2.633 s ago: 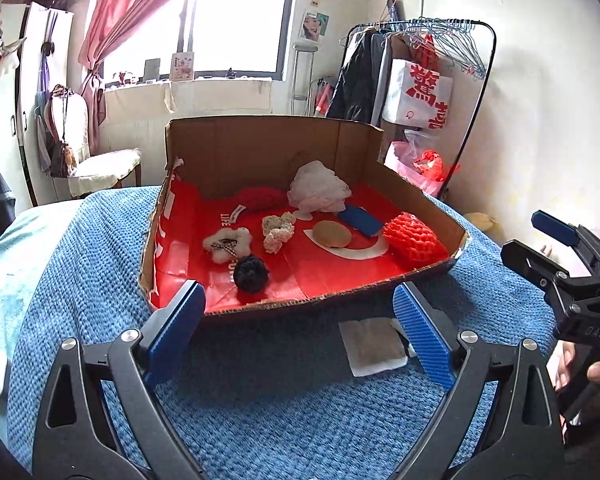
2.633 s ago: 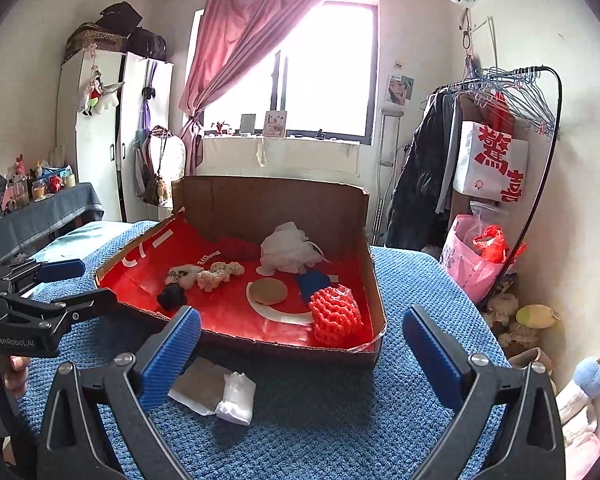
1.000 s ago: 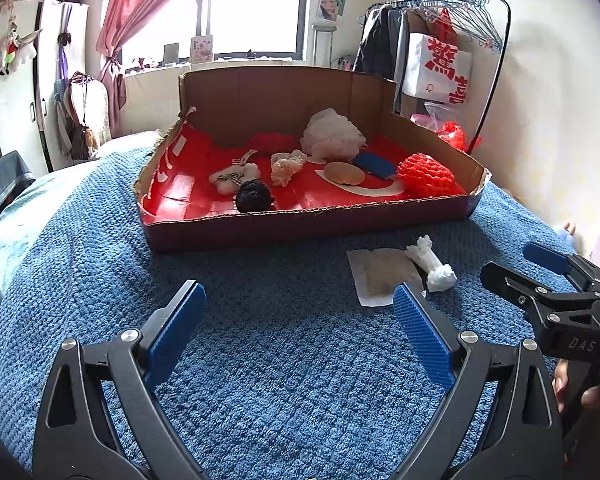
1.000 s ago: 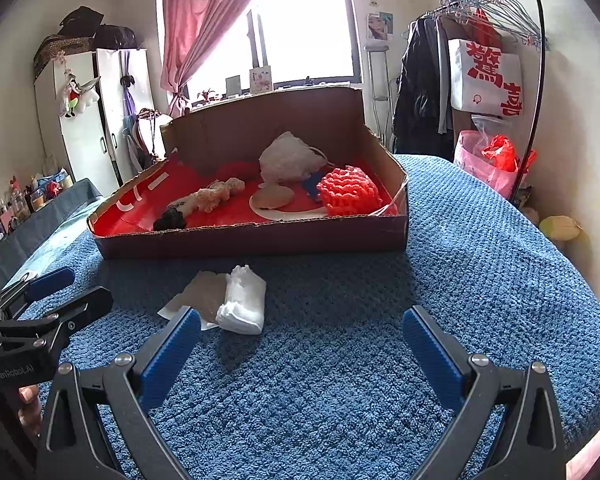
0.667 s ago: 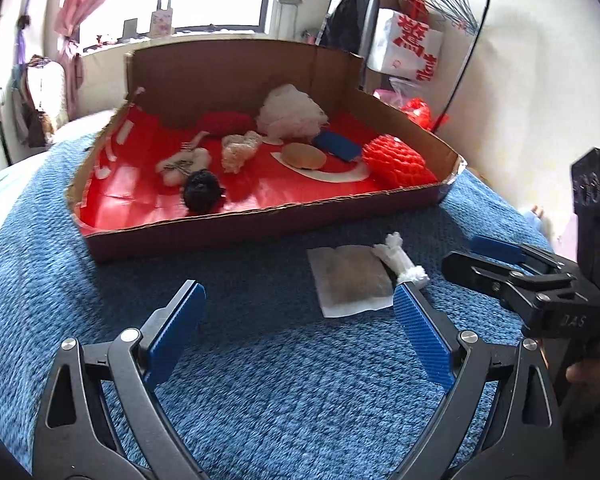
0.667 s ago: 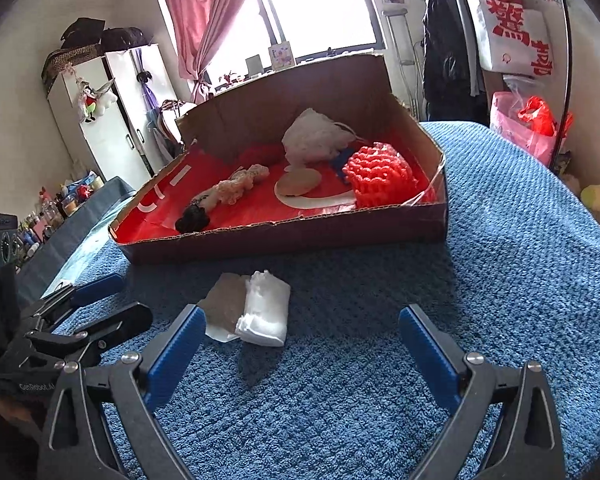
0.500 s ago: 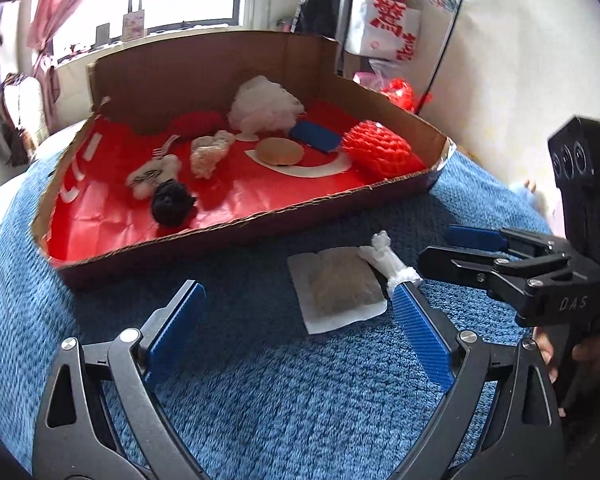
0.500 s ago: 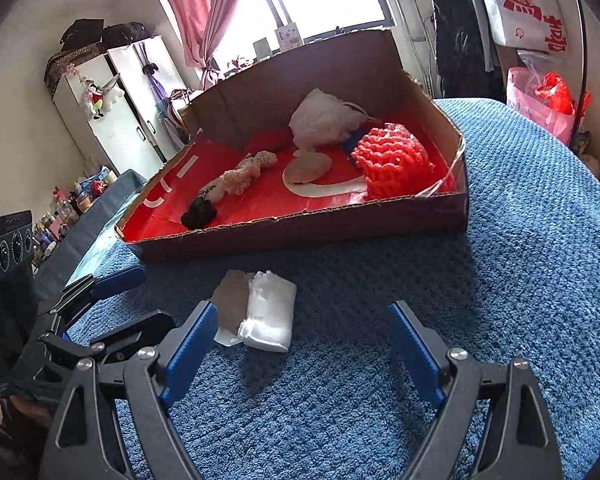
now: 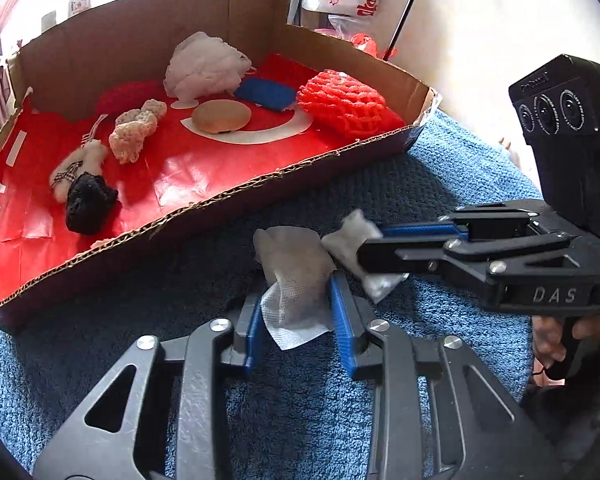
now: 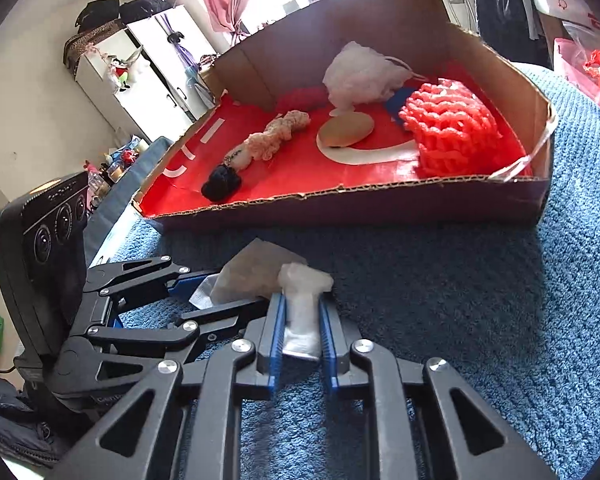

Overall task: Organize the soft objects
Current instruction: 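Grasp the grey-white cloth with the left tool while the right tool grasps the white tissue, then lift the grey-white cloth and white tissue and carry them over the box rim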

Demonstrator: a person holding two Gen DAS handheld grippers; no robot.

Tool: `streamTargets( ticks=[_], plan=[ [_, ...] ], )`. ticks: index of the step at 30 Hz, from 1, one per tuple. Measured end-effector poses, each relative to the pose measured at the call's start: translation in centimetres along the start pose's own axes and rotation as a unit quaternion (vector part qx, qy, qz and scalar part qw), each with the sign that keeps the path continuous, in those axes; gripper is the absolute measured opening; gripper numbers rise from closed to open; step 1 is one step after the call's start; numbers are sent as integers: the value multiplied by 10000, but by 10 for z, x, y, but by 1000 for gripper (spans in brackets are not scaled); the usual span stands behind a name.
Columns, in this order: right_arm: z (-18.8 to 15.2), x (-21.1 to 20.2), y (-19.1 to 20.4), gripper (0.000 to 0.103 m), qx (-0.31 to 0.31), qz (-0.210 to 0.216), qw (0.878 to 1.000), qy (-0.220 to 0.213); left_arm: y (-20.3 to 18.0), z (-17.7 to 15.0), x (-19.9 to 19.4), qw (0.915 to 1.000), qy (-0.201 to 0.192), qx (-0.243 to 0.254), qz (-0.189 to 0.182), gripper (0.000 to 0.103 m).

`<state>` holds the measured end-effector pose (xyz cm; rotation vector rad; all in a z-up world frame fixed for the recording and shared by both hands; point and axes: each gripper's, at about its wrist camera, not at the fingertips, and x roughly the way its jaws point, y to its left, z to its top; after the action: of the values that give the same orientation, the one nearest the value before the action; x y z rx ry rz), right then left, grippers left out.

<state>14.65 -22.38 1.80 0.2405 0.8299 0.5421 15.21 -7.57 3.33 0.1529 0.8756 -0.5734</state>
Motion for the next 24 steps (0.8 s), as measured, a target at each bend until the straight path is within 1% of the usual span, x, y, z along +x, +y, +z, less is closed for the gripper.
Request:
streamTargets(
  ticks=[4, 9, 11, 17, 24],
  plan=[
    [3, -10, -2, 16, 61, 26, 9998, -212, 3, -1, -4, 9999, -48, -99, -120, 11],
    [7, -27, 2, 16, 10, -45, 9990, -436, 8, -2, -17, 9994, -208, -225, -183, 10],
    [9, -33, 7, 16, -95, -154, 9984, -529, 11, -2, -25, 9990, -302, -262, -191, 10],
    [12, -36, 13, 16, -153, -168, 9982, -553, 16, -1, -47, 9978, -537, -320, -200, 10],
    [14, -34, 15, 16, -157, -154, 9983, -540, 16, 0, -57, 9973, -645, -301, -194, 10]
  ],
)
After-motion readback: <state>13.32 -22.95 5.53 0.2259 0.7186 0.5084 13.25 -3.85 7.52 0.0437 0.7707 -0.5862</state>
